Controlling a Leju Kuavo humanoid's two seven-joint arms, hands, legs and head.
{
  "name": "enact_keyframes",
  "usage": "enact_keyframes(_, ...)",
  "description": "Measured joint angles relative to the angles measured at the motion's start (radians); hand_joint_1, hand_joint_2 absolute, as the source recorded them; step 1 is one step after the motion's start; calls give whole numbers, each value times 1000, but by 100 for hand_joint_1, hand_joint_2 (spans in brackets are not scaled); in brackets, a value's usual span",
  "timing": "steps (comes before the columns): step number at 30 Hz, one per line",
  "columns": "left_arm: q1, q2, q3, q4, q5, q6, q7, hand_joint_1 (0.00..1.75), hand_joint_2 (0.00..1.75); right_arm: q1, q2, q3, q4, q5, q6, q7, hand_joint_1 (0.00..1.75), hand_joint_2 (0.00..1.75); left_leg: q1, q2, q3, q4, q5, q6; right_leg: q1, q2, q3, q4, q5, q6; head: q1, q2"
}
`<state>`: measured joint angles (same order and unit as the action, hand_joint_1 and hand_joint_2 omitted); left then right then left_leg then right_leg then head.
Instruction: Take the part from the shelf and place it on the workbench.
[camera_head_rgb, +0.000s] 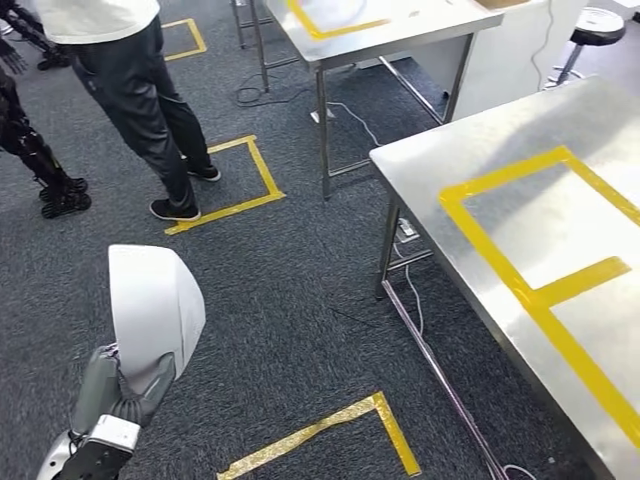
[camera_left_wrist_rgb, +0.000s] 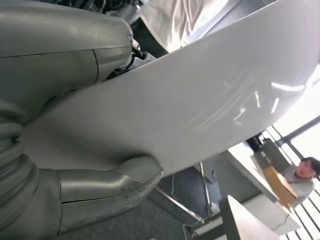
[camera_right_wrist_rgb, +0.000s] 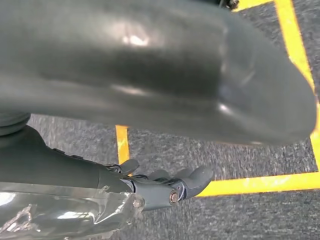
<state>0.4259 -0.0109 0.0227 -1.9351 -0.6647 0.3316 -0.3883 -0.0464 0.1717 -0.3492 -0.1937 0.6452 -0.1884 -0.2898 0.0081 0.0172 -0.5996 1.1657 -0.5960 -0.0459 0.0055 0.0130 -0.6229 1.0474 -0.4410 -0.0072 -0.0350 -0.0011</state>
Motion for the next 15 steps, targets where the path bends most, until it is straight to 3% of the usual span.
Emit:
enact_keyframes(2,3,0,0,0,5,-1,4,168,175,0,0,-2,0,0,1,0,0,0,0,-10,-70,110,-28,-1,0,26,1,0,0,-2,-3,0)
enact_keyframes(3,3,0,0,0,9,-1,6,168,175,0,0,-2,0,0,2,0,0,0,0,-12,-85,120,-13,1,0,39,2,0,-1,-2,-2,0)
enact_keyframes(5,3,0,0,0,14,-2,11,168,175,1,0,-3,0,0,2,1,0,0,0,-25,-60,35,66,8,-1,68,7,0,-2,-1,-3,0)
enact_keyframes(7,4,0,1,0,15,-2,13,168,175,0,2,-4,0,0,3,1,0,0,1,-67,-9,-92,129,18,-1,93,7,2,-4,5,-2,0)
enact_keyframes(9,3,0,1,0,16,-3,13,168,175,0,3,-4,0,-1,3,0,0,0,1,-91,16,-151,138,24,-4,114,2,0,-2,16,-2,0)
enact_keyframes(11,2,0,1,0,16,-3,14,168,175,5,3,-5,0,-2,3,1,0,0,2,-74,23,-166,139,31,-7,127,-6,-6,0,30,-1,0)
enact_keyframes(13,2,0,1,0,16,-4,14,168,175,10,3,-6,0,-2,3,1,0,0,4,-52,32,-183,146,41,-3,86,-22,20,-21,39,3,0)
enact_keyframes(15,4,0,2,0,16,-5,13,168,175,8,3,-7,0,-2,3,1,0,0,3,-27,40,-192,146,48,-1,24,-71,123,-77,47,7,0)
